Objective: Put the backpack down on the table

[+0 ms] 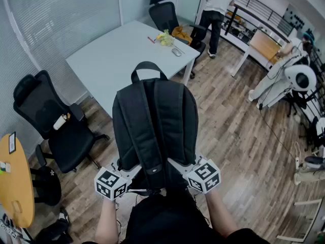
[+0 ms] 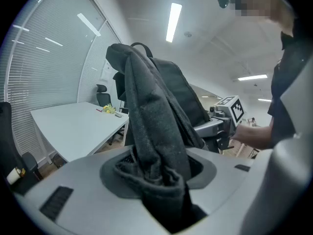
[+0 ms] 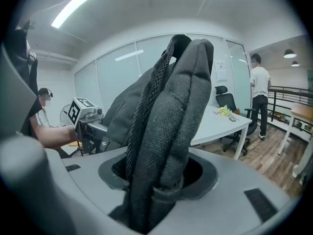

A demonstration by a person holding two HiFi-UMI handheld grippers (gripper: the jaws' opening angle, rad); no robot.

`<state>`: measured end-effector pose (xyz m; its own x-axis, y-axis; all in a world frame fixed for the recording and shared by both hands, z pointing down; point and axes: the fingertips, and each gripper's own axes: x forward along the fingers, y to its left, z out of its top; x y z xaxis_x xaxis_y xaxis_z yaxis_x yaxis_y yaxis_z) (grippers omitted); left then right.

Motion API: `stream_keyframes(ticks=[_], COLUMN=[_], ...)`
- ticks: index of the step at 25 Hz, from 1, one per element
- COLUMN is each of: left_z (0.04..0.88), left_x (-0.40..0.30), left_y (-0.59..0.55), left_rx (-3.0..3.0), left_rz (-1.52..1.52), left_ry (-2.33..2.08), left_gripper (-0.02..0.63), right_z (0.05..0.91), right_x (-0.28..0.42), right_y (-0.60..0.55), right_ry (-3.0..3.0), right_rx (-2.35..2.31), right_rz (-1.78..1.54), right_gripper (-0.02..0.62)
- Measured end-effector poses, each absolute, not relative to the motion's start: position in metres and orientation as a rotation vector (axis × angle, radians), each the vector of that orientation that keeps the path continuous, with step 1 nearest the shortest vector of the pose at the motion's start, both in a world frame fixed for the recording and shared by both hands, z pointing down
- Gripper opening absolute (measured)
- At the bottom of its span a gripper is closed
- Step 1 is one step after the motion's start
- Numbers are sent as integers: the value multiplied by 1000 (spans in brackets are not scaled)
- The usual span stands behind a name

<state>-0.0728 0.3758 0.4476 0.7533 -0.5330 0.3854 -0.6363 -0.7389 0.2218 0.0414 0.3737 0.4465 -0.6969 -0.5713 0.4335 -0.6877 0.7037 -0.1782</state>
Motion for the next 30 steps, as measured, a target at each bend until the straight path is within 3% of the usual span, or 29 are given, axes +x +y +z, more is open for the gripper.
stream_keyframes(ticks=[30], left_z=[471], left_x=[-86], left_y=[384], left_rx=[2550], left_rz=[421], left_ry=[-892], left_gripper=[187], right_z=[468], right_x=[30], right_y=[379], right_ry=[-2535], right_rx=[964], right_rz=[548], right_gripper=[227])
